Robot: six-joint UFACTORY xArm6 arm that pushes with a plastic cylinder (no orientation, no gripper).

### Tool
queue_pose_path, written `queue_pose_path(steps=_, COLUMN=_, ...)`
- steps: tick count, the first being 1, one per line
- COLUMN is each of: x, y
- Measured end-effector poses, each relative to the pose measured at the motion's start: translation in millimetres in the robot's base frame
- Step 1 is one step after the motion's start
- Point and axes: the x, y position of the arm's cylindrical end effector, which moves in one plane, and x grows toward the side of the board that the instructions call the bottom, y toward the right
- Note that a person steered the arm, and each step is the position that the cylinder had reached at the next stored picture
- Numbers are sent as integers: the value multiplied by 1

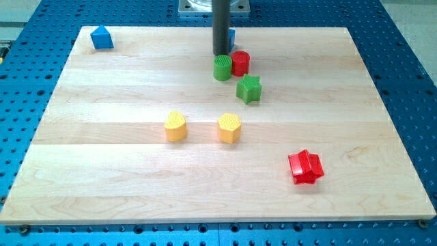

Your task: Push the yellow heart into the yellow hexagon

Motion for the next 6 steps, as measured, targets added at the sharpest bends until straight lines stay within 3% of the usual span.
queue_pose_path(steps=3, x=2, y=-25)
queue_pose_path(steps=4, x=48, y=-121)
queue_pose_path(steps=5, x=136, y=-169)
queue_pose_path(steps=6, x=208, y=-174)
